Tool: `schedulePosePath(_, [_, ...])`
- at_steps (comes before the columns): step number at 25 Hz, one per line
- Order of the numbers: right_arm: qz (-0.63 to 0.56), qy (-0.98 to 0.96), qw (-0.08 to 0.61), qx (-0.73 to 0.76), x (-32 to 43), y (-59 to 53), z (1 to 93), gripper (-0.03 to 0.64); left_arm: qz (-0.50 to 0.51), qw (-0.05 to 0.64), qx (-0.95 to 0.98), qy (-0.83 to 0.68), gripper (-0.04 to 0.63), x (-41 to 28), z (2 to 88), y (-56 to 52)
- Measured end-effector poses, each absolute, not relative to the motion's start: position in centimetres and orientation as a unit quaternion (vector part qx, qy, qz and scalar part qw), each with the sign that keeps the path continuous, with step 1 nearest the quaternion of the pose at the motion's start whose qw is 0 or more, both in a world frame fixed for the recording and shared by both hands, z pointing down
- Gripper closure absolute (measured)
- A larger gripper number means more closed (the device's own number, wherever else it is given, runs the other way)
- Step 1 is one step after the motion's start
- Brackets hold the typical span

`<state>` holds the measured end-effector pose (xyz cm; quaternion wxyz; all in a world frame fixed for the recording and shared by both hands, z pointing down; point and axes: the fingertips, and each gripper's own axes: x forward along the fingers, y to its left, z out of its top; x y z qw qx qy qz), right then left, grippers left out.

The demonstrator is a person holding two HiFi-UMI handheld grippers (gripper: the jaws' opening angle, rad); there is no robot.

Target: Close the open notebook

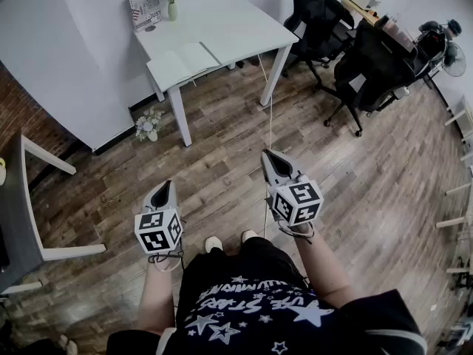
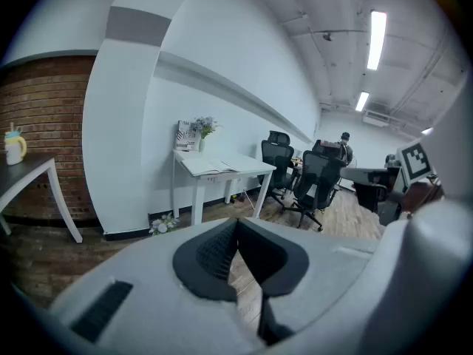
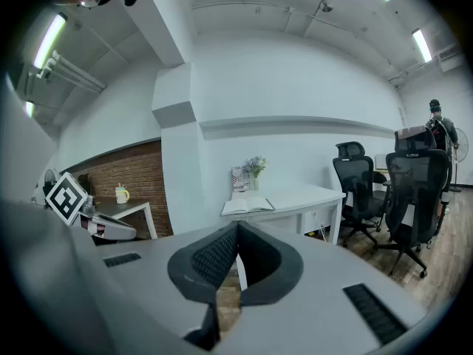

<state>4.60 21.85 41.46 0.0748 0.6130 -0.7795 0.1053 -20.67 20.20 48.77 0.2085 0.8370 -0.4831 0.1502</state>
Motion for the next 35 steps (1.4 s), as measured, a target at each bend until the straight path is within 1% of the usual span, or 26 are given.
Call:
schedulePosePath(11, [0.108,-0.783,0.111,0.603,1.3,21.2,42.9,0.615,0.145,0.23,0.847,-0.458,0.574,-22.5,50.2,20.6])
schedulePosePath(14, [0.109,-0.783,0.105,0.604,0.4,20.7,43.2,0.615,0.139,0.229,0.851,-0.452,0.574,-23.1,50.4,19.8])
schedulePosePath(19, [0.114,-0.775,0.094,0.614,0.9,20.4,43.2,0.614,0.117,0.208,0.861,-0.449,0.564,-23.4,49.8,18.3])
schedulePosePath(20, [0.115,-0.773,0.091,0.618,1.2,20.0,43.1,0.614,0.112,0.205,0.864,-0.446,0.518,-23.2,49.6,17.8])
schedulePosePath(21, [0.118,-0.77,0.086,0.621,1.6,19.6,43.0,0.614,0.111,0.202,0.866,-0.444,0.404,-22.9,49.6,17.3])
schedulePosePath(22, [0.121,-0.768,0.08,0.624,2.0,19.1,43.0,0.614,0.112,0.2,0.866,-0.443,0.347,-22.7,49.6,16.8])
schedulePosePath(25, [0.127,-0.764,0.065,0.629,3.0,17.5,43.2,0.614,0.121,0.196,0.867,-0.443,0.295,-22.1,49.8,15.6])
schedulePosePath(27, [0.133,-0.765,0.056,0.627,3.5,16.0,43.6,0.614,0.126,0.196,0.865,-0.444,0.277,-21.7,49.8,14.7])
schedulePosePath(32, [0.143,-0.782,0.043,0.606,5.4,10.0,44.0,0.614,0.131,0.2,0.851,-0.468,0.248,-20.5,49.4,10.8])
schedulePosePath(35, [0.144,-0.793,0.036,0.591,6.8,5.1,43.8,0.614,0.131,0.207,0.843,-0.478,0.242,-19.4,48.9,7.5])
